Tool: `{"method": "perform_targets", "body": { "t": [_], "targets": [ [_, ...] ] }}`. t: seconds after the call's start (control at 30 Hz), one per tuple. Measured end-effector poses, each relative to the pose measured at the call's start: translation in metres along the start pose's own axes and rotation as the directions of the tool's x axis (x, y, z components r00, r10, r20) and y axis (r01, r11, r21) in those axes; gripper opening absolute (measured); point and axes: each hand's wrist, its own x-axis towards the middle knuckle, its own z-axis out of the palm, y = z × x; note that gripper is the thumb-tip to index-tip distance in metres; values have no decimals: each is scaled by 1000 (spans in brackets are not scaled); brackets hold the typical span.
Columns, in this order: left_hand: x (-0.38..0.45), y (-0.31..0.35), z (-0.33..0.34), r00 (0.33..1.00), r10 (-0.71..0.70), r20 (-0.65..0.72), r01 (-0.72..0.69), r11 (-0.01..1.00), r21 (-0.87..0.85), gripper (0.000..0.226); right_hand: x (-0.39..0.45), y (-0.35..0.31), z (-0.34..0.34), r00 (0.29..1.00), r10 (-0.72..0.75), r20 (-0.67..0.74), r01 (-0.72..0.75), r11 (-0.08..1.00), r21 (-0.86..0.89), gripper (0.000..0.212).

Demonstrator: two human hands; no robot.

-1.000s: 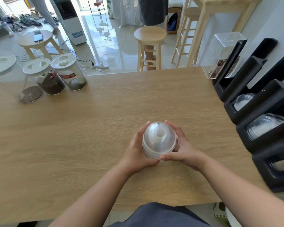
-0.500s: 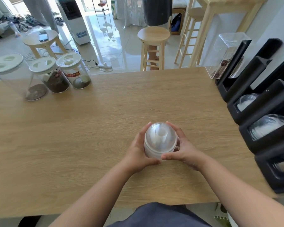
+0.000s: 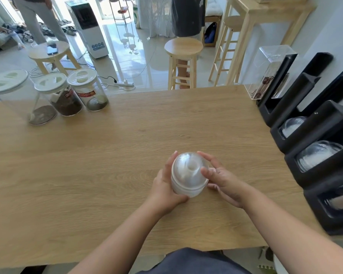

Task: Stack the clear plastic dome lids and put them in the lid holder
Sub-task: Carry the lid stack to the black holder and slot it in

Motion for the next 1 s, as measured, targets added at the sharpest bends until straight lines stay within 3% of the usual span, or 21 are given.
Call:
{"method": "perform_targets", "body": {
  "t": [0.17, 0.4, 0.67, 0.83, 1.0],
  "targets": [
    [-2, -1, 2, 999, -35, 1, 35, 998, -48, 123, 0, -3, 1, 1000, 19, -2, -19, 999, 47, 77],
    [2, 2, -3, 996, -23, 84, 39, 981, -192, 125, -7, -9, 3, 999, -7, -40, 10, 996, 88, 87],
    [14, 60, -7, 976, 155, 154, -79, 909, -409, 120, -32, -41, -10, 971, -156, -182, 168, 984, 52, 83],
    [23, 128, 5, 925, 354, 135, -215, 784, -583, 91, -71, -86, -36, 911, -284, -298, 289, 957, -29, 75],
    [35, 198, 28, 878, 462, 128, -298, 735, -609, 71, -123, -127, -60, 781, -438, -444, 397, 898, -188, 66]
  ]
}}
